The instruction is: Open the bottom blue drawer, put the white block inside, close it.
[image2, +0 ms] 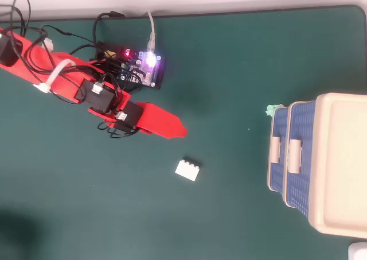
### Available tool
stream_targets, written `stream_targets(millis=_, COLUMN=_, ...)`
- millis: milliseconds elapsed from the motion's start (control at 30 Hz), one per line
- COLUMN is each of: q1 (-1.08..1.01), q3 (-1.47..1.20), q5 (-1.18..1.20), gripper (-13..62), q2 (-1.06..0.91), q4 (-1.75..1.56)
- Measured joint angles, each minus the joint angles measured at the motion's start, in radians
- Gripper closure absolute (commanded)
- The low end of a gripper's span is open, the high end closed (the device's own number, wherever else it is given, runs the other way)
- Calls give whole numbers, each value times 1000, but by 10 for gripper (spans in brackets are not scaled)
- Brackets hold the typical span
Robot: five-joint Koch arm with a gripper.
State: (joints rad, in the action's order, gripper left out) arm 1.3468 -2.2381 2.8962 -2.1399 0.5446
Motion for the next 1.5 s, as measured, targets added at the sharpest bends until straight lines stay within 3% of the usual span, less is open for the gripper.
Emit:
stream_targets(millis=167, q1=14, q3=-327, q5=6, gripper=158, q2=117, q4=-811)
stream_targets(millis=300, q1=72, q3=-308, q5=26, gripper=158, q2=446, q4=-1279)
stream_targets(millis=433, q1=78, q3=-64, q5=46, gripper=158, q2=775, q4=-1477)
stream_targets(millis=833, q1=101, q3=661, q5=51, gripper=169, q2=1316, q4=-1516)
stream_targets(millis=1033, q1=158, q3=773, q5=51, gripper=246, q2=1387, q4=-1514)
stream_targets(millis=1167, q1=178, q3=773, q5=51, gripper=321, q2=1387, q4=-1488)
stream_targets(millis=1433, q1=178, q3=798, q5=51, gripper=572, q2=1387, q4=-1419)
stream_targets(millis=1500, q1=178, q3=798, q5=60, gripper=576, q2=1387, q4=-1396)
